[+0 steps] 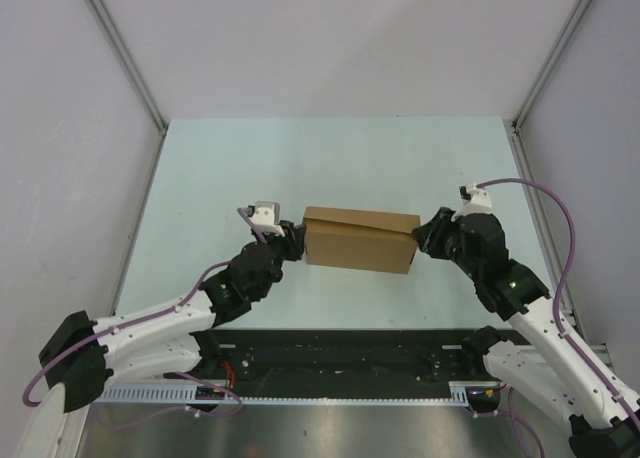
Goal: Fold the paper box
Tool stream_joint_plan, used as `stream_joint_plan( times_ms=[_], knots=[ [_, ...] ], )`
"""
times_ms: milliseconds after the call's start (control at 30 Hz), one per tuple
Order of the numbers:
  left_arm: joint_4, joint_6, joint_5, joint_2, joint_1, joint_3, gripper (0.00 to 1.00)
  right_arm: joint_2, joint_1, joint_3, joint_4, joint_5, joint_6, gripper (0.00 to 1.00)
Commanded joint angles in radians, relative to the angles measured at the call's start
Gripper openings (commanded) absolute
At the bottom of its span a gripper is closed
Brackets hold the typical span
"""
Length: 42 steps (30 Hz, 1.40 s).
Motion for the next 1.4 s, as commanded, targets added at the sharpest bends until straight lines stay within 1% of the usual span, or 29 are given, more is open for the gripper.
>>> stream_joint_plan(
  times_ms=[0, 67, 167, 533, 733, 800, 833, 867, 900, 933, 967, 1000, 1067, 1167, 1233, 1300, 1367],
  knots=[
    [-0.143, -0.02, -0.049, -0.032, -0.003, 0.024, 0.46, -0.004, -0.023, -0.026, -0.052, 0.035, -0.017, 0.33],
    [-0.166, -0.015, -0.052, -0.046, -0.003, 0.034, 0.55, -0.002, -0.023, -0.022, -0.052, 0.035, -0.017, 0.33],
    [-0.206, -0.012, -0.059, -0.067, -0.003, 0.055, 0.6, -0.001, -0.024, -0.022, -0.052, 0.038, -0.017, 0.34],
    [-0.282, -0.011, -0.101, -0.15, -0.002, 0.046, 0.67, 0.016, -0.026, -0.021, -0.03, 0.042, -0.007, 0.34],
    [-0.267, -0.037, -0.166, -0.279, 0.001, 0.017, 0.71, 0.019, -0.026, -0.016, -0.029, 0.04, -0.01, 0.34],
    [-0.215, -0.038, -0.143, -0.331, 0.011, 0.005, 0.74, 0.018, -0.024, -0.016, -0.035, 0.045, -0.014, 0.34],
    [-0.194, -0.038, -0.116, -0.345, 0.022, -0.002, 0.77, 0.018, -0.024, -0.016, -0.039, 0.048, -0.016, 0.34],
    [-0.169, -0.049, -0.029, -0.363, 0.034, -0.008, 0.8, 0.016, -0.023, -0.018, -0.044, 0.048, -0.019, 0.34],
    [-0.149, -0.067, 0.027, -0.367, 0.078, -0.005, 0.86, 0.016, -0.024, -0.018, -0.045, 0.051, -0.02, 0.34],
    [-0.15, -0.09, 0.083, -0.356, 0.109, 0.001, 0.88, 0.015, -0.024, -0.018, -0.047, 0.054, -0.02, 0.34],
    [-0.153, -0.144, 0.23, -0.344, 0.141, 0.021, 0.89, 0.015, -0.023, -0.018, -0.049, 0.054, -0.022, 0.34],
    [-0.15, -0.167, 0.298, -0.332, 0.207, 0.029, 0.89, 0.013, -0.024, -0.018, -0.05, 0.055, -0.023, 0.34],
    [-0.132, -0.243, 0.461, -0.284, 0.275, 0.043, 0.89, 0.009, -0.02, -0.018, -0.052, 0.054, -0.025, 0.34],
    [-0.111, -0.305, 0.587, -0.201, 0.315, 0.06, 0.9, 0.004, -0.014, -0.018, -0.055, 0.061, -0.03, 0.34],
    [-0.104, -0.323, 0.641, -0.135, 0.326, 0.084, 0.89, 0.001, -0.006, -0.018, -0.059, 0.068, -0.034, 0.34],
    [-0.086, -0.356, 0.693, -0.105, 0.336, 0.093, 0.88, 0.001, -0.003, -0.018, -0.062, 0.074, -0.037, 0.34],
    [-0.059, -0.376, 0.714, -0.08, 0.34, 0.1, 0.88, -0.002, 0.0, -0.016, -0.067, 0.077, -0.04, 0.34]
  ],
)
